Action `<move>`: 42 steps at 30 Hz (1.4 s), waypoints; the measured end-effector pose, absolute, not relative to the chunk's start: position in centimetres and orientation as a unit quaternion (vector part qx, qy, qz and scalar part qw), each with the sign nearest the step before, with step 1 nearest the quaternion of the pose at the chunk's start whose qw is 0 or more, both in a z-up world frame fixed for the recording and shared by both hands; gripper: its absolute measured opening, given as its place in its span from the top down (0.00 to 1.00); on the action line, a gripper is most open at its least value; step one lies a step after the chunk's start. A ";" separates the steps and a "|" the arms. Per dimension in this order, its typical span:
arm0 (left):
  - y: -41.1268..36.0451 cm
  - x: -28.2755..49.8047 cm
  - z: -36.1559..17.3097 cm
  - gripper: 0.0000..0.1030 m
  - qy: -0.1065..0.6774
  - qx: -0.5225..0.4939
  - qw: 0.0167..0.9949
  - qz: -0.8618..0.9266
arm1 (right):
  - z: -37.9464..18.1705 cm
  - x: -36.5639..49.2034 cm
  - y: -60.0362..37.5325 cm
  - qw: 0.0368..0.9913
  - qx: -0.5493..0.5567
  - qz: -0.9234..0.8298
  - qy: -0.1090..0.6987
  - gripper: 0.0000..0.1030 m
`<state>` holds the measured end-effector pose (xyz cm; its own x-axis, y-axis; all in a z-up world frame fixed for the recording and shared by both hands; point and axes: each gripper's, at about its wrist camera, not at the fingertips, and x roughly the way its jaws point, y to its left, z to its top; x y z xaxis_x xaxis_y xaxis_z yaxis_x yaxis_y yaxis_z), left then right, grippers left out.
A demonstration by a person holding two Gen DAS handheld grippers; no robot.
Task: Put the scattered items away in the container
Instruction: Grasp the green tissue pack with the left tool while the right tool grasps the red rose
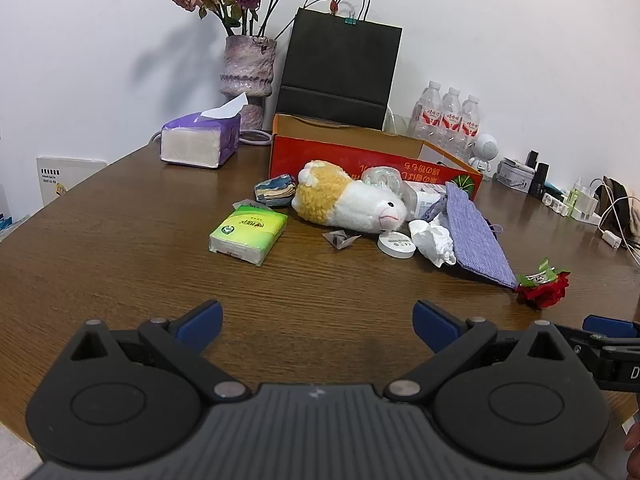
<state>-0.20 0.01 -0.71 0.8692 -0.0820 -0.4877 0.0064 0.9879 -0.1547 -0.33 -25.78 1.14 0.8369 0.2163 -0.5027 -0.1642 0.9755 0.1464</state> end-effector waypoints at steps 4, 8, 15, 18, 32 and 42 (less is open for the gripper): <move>0.1 -0.2 -0.8 0.00 0.255 -0.074 0.964 -0.022 | 1.1 -0.3 -25.8 0.957 0.049 0.099 0.268 0.00; 0.1 0.0 -0.9 0.00 0.258 -0.074 0.963 -0.021 | 0.9 -0.2 -25.7 0.956 0.047 0.099 0.270 0.00; 1.2 1.0 -0.9 0.00 0.260 -0.068 0.963 0.002 | 0.6 0.5 -26.3 0.958 0.034 0.078 0.275 0.00; 2.2 2.1 -0.7 0.00 0.262 -0.059 0.963 0.018 | 0.5 1.3 -27.4 0.959 0.026 0.052 0.277 0.00; 3.6 7.8 -0.1 0.00 0.283 -0.031 0.958 0.029 | 0.4 6.8 -28.9 0.949 0.017 0.033 0.314 0.00; 3.7 11.7 -1.5 0.31 0.309 -0.009 0.951 0.021 | 0.2 8.8 -28.9 0.947 0.015 0.050 0.318 0.37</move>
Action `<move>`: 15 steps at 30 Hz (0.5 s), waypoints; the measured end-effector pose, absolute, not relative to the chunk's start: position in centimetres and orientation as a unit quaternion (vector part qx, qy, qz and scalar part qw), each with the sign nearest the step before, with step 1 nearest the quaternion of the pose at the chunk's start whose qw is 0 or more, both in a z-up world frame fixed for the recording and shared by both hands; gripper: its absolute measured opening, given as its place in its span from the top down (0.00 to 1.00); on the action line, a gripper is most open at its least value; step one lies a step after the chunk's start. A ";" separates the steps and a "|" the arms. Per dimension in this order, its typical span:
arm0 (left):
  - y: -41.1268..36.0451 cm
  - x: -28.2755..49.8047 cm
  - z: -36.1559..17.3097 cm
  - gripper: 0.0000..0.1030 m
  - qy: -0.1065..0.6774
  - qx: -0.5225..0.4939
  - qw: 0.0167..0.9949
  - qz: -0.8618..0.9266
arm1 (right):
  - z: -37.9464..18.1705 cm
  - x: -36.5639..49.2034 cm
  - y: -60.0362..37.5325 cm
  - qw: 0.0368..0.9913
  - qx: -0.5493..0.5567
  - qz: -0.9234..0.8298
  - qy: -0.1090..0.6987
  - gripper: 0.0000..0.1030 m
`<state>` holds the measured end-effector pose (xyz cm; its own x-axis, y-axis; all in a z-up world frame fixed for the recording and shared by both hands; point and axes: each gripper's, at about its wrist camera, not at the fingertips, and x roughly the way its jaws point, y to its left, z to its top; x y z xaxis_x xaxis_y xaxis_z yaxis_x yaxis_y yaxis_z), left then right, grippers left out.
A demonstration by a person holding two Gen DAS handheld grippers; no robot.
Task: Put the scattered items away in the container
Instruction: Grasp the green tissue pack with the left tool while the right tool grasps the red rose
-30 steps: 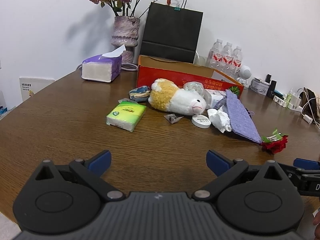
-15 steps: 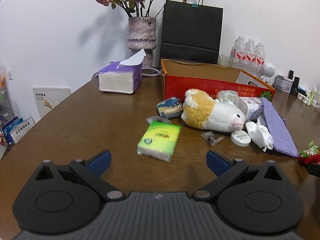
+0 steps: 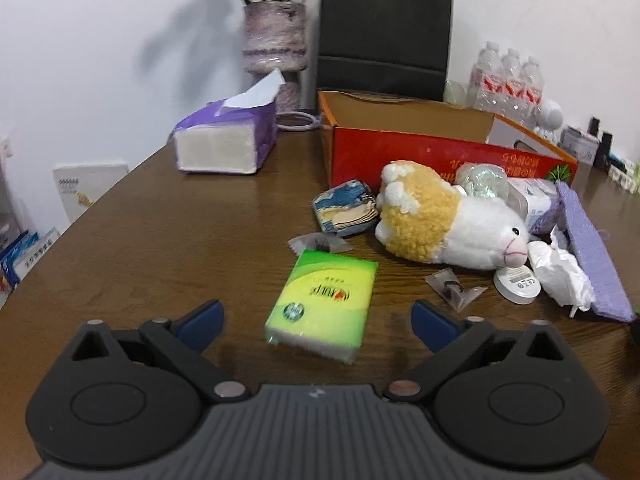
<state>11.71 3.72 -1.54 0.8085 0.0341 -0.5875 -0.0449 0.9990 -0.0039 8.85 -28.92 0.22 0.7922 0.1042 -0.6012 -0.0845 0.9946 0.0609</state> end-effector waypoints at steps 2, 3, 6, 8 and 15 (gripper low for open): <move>3.8 12.1 -1.7 0.55 0.312 -0.011 0.950 0.014 | 0.3 9.1 -29.3 0.946 0.027 0.058 0.319 0.52; 4.0 12.0 -1.6 0.55 0.308 -0.021 0.951 0.011 | 0.3 9.2 -29.6 0.946 0.035 0.063 0.316 0.53; 4.2 11.4 -1.2 0.55 0.290 -0.031 0.957 0.009 | 0.7 8.7 -30.2 0.951 0.046 0.068 0.298 0.57; 4.4 11.0 -1.0 0.55 0.287 -0.038 0.957 0.009 | 1.0 8.6 -30.3 0.954 0.045 0.070 0.289 0.57; 4.0 10.1 0.5 0.55 0.270 -0.050 0.962 -0.003 | 2.4 9.1 -30.2 0.959 0.049 0.084 0.265 0.57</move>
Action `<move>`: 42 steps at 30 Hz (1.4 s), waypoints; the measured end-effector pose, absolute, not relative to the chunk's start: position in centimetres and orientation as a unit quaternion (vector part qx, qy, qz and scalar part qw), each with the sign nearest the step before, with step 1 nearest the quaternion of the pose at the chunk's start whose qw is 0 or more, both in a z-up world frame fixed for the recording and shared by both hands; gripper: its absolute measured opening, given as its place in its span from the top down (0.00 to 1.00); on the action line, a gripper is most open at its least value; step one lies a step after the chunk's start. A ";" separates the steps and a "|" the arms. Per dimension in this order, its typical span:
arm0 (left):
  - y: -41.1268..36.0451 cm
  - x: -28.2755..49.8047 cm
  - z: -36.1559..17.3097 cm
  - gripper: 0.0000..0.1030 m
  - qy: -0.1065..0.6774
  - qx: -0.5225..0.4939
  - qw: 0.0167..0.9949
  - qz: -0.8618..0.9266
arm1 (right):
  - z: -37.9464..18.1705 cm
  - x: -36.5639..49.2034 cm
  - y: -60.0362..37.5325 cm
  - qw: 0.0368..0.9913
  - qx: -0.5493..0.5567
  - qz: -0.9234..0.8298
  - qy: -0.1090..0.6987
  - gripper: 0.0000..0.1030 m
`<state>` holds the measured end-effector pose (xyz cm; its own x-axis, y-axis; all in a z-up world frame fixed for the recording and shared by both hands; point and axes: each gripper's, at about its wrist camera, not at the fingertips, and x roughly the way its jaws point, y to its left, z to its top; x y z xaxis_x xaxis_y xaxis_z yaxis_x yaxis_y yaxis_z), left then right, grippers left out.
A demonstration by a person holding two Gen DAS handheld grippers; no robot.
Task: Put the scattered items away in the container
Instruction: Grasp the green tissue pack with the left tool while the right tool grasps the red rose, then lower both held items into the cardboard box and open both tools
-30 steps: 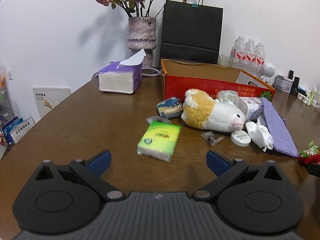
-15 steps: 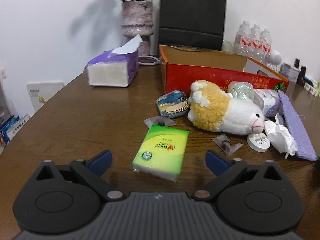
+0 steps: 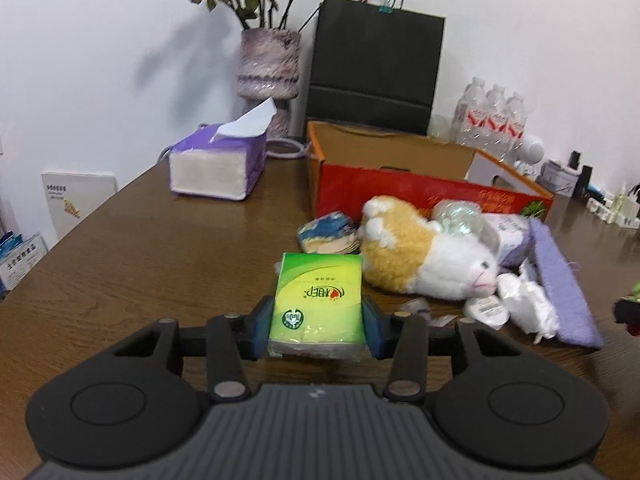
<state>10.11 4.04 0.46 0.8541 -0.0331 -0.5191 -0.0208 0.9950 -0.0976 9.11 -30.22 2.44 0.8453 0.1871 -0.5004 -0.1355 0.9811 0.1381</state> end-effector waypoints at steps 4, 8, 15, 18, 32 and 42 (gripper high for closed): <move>3.1 10.7 1.8 0.55 0.252 -0.057 0.966 -0.024 | 3.2 10.7 -29.3 0.961 0.057 0.100 0.250 0.57; 1.8 12.0 3.6 0.55 0.227 -0.057 0.971 -0.043 | 4.8 12.6 -27.9 0.967 0.048 0.116 0.222 0.57; 0.1 15.7 6.3 0.55 0.185 -0.060 0.979 -0.060 | 7.9 17.0 -25.9 0.974 0.050 0.144 0.170 0.57; -0.4 17.6 6.8 0.55 0.182 -0.069 0.979 -0.064 | 8.7 18.9 -24.9 0.975 0.046 0.150 0.157 0.57; -2.2 27.1 6.8 0.55 0.199 -0.065 0.978 -0.027 | 8.6 29.4 -21.4 0.964 0.037 0.160 0.210 0.57; -2.5 32.4 3.8 0.55 0.259 -0.057 0.964 -0.006 | 5.8 35.2 -21.7 0.951 0.043 0.134 0.274 0.57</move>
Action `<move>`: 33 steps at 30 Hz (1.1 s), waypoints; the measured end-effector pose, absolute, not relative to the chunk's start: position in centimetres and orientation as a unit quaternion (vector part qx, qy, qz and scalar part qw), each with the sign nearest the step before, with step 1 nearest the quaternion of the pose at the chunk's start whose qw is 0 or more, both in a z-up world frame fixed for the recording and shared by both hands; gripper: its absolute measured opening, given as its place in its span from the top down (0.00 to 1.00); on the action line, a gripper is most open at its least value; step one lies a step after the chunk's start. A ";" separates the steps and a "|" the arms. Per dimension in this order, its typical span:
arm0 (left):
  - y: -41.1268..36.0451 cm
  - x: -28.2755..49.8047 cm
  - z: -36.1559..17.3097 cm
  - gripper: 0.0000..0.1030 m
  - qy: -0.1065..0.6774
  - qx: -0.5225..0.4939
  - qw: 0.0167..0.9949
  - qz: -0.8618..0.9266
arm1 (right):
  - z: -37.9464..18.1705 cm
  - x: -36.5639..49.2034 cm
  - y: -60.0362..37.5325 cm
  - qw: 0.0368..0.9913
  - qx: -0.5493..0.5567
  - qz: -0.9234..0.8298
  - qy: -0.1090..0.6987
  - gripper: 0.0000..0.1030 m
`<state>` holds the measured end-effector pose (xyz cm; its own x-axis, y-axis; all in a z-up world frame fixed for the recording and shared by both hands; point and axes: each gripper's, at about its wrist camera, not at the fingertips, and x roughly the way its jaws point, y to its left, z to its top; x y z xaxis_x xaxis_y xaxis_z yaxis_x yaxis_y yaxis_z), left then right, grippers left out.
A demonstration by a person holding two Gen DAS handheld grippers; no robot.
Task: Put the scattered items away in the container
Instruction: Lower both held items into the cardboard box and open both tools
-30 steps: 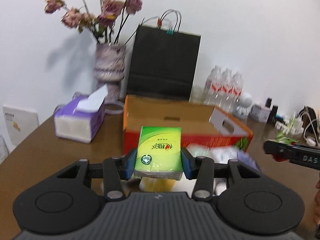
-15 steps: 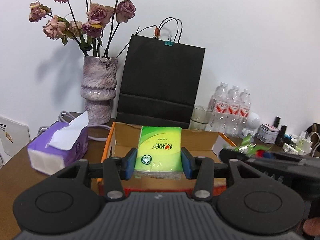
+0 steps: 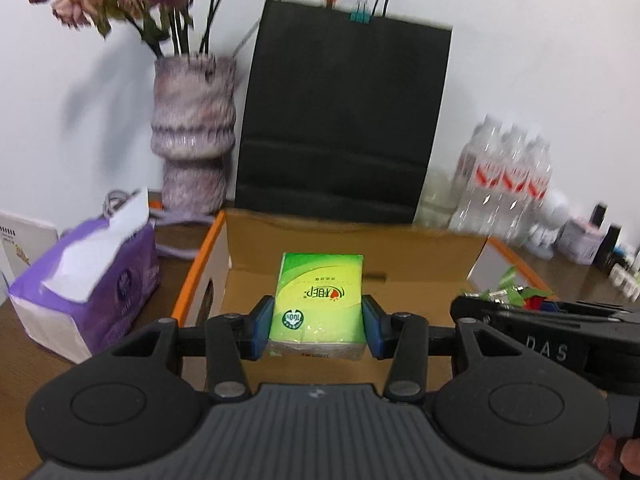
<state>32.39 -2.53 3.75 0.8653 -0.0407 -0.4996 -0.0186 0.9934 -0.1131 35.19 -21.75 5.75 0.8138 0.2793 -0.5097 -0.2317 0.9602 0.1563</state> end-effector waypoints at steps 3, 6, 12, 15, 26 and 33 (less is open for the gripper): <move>-2.4 33.2 2.5 0.55 0.286 -0.055 0.957 -0.009 | 4.0 36.3 -21.8 0.942 0.038 0.123 0.308 0.57; -1.9 33.4 2.2 0.55 0.298 -0.067 0.952 -0.016 | 2.7 36.9 -22.1 0.934 0.044 0.119 0.333 0.57; -1.8 33.8 1.6 0.51 0.315 -0.068 0.946 -0.018 | 2.2 36.8 -22.4 0.931 0.046 0.116 0.344 0.56; -2.0 33.5 1.8 0.32 0.311 -0.065 0.948 -0.015 | 2.3 36.7 -22.2 0.931 0.037 0.111 0.345 0.42; -1.8 32.9 3.2 0.00 0.284 -0.047 0.957 0.028 | 3.5 36.4 -22.8 0.933 0.030 0.077 0.351 0.00; -1.6 32.7 3.4 0.00 0.280 -0.050 0.958 0.025 | 4.0 36.2 -22.5 0.937 0.022 0.072 0.342 0.00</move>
<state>32.67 -1.63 3.40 0.8417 0.0199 -0.5395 -0.0754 0.9939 -0.0810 36.17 -22.50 3.97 0.7555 0.1494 -0.6379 -0.1199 0.9887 0.0896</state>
